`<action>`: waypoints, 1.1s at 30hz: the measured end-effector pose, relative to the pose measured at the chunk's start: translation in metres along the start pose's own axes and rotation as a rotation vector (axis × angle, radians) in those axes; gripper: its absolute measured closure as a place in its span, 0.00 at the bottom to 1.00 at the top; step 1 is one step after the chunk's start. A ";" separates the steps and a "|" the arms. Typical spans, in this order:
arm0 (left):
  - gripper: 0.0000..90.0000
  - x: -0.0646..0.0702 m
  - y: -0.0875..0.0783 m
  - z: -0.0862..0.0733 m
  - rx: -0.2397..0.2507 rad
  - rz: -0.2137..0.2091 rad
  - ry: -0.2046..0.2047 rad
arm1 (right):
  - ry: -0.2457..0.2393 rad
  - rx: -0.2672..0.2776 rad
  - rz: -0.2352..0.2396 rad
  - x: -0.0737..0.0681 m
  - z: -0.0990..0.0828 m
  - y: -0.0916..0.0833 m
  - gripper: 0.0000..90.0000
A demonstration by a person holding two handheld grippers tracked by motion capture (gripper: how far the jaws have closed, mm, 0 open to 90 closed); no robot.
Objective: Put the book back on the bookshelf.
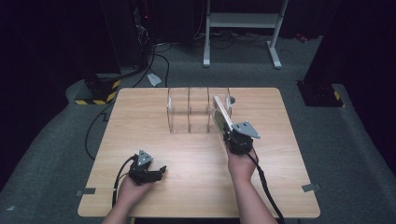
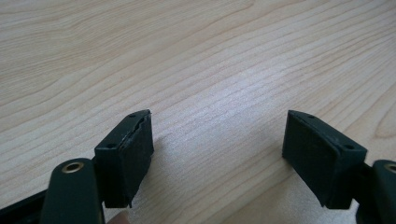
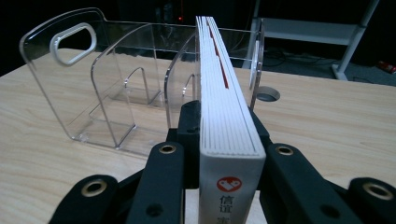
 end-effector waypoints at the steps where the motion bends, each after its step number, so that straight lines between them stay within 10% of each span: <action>1: 0.27 0.000 0.000 0.000 0.000 0.000 0.001 | -0.001 -0.002 -0.001 0.000 0.001 0.004 0.84; 33: 0.28 0.000 0.000 0.000 0.000 -0.001 0.001 | 0.000 -0.017 -0.079 0.003 0.008 0.060 0.84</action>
Point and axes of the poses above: each handheld gripper's, and its own axes: y roughly forward along the jaws, z roughly out of its top, x roughly to its right, the point moved 9 cm from there along y, roughly forward along the jaws, and after that the axes turned 7 degrees about y, right-handed, at the moved point
